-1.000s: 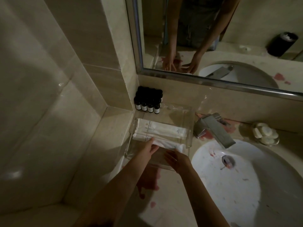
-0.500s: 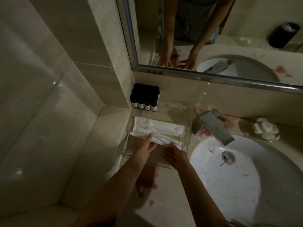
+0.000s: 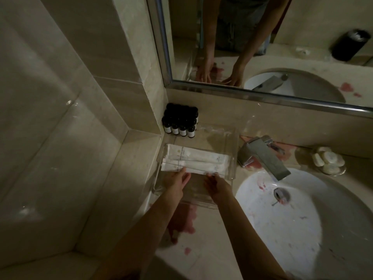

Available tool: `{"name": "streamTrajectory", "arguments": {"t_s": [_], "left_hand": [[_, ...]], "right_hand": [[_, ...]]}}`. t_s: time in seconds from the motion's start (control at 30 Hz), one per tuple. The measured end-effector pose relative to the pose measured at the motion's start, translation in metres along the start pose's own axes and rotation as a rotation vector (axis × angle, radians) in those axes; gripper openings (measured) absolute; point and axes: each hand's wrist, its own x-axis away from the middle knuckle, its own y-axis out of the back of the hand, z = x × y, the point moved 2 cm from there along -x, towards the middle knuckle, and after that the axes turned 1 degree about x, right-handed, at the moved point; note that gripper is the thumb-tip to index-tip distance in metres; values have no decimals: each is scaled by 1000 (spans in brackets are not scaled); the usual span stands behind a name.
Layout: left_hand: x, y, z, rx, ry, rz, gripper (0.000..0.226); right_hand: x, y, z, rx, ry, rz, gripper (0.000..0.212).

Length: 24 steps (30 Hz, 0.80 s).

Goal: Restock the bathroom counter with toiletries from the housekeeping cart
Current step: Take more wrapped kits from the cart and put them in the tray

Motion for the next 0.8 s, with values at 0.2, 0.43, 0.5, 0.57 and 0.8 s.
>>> {"name": "streamTrajectory", "arguments": {"t_s": [0.2,0.43,0.5,0.57,0.8], "left_hand": [[-8,4,1,-81,43,55,27],[-12,-1,-12,40,-30,69,14],[-14,3,-16,70,-94,30,9],[-9,6,-17,77,-141,3,5],[-9,11,-13,68,-119,-47,35]], "right_hand": [[-3,4,-5,-11,44,4,13],[-4,2,-5,-47,46,5,9],[-4,3,-4,-69,48,10,9],[-3,2,-4,-80,52,8,9],[-2,0,-3,-39,34,-5,12]]}}
